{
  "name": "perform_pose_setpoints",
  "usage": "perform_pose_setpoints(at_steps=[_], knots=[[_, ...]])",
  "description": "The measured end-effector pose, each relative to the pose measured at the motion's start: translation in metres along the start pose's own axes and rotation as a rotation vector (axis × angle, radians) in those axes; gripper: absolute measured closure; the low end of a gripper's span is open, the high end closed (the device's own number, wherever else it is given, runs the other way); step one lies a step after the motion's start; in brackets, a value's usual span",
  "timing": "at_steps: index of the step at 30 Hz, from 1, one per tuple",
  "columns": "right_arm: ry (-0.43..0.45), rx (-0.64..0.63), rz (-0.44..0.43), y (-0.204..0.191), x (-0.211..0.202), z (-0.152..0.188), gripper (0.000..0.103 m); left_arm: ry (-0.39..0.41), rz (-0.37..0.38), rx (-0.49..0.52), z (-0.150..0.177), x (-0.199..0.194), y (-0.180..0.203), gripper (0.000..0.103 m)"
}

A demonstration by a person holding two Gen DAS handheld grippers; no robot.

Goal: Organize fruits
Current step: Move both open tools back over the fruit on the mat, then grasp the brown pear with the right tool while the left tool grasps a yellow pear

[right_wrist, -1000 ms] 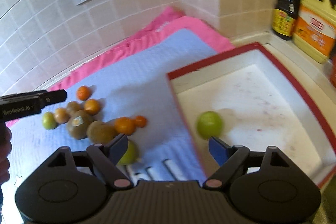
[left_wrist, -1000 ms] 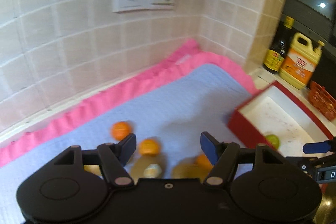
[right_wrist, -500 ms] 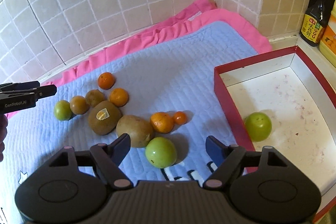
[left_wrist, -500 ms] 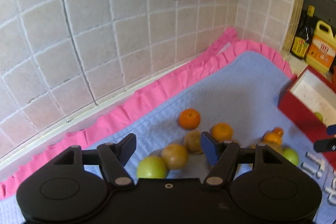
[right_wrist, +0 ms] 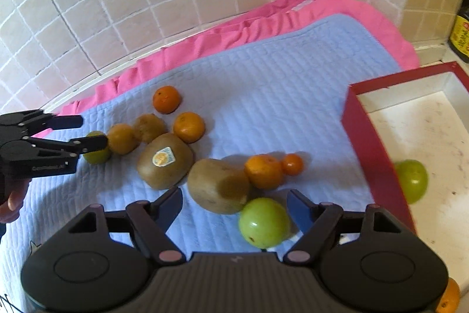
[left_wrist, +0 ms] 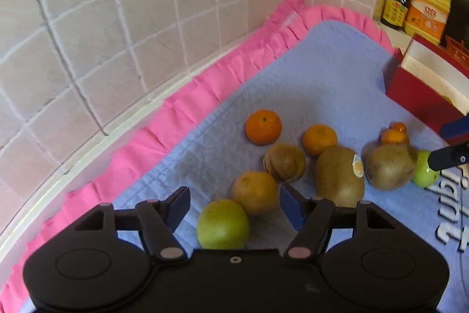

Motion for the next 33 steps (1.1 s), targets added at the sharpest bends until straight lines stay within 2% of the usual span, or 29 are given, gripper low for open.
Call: perform_pose_setpoints(at_steps=[6,10,11,12,16,20,25,33], knots=[[-0.039,0.007,-0.003,-0.005,0.02,-0.003,0.023,-0.069,0.063,0.093,0.001,0.021,0.004,0.023],[-0.059,0.052,0.006,-0.001,0.031,-0.001,0.022,-0.092,0.124,0.077,0.001,0.031,0.007,0.023],[-0.058,0.052,0.017,-0.001,0.033,-0.002,0.022,-0.097,0.122,0.076,0.001,0.034,0.006,0.024],[-0.061,0.048,0.022,-0.001,0.035,-0.003,0.021,-0.102,0.116,0.077,0.001,0.037,0.006,0.03],[-0.07,0.041,0.03,-0.003,0.041,-0.006,0.019,-0.115,0.113,0.075,0.002,0.044,0.006,0.031],[-0.079,-0.005,0.045,-0.011,0.047,-0.008,0.018,-0.122,0.126,0.071,0.002,0.046,0.007,0.039],[-0.088,-0.019,0.057,-0.016,0.056,-0.01,0.018,-0.117,0.128,0.085,0.006,0.047,0.014,0.053],[-0.073,-0.024,0.068,-0.018,0.059,-0.01,0.018,-0.108,0.122,0.058,0.006,0.048,0.012,0.054]])
Point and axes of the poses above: each gripper's, at about its wrist camera, not at the fingertips, and x roughly the way its jaws point, y to its right, z to its underside, the point moved 7 cm from there along x, roughly the way its jaws point, and after that the axes turned 10 degrees about -x, right-handed, at the moved point
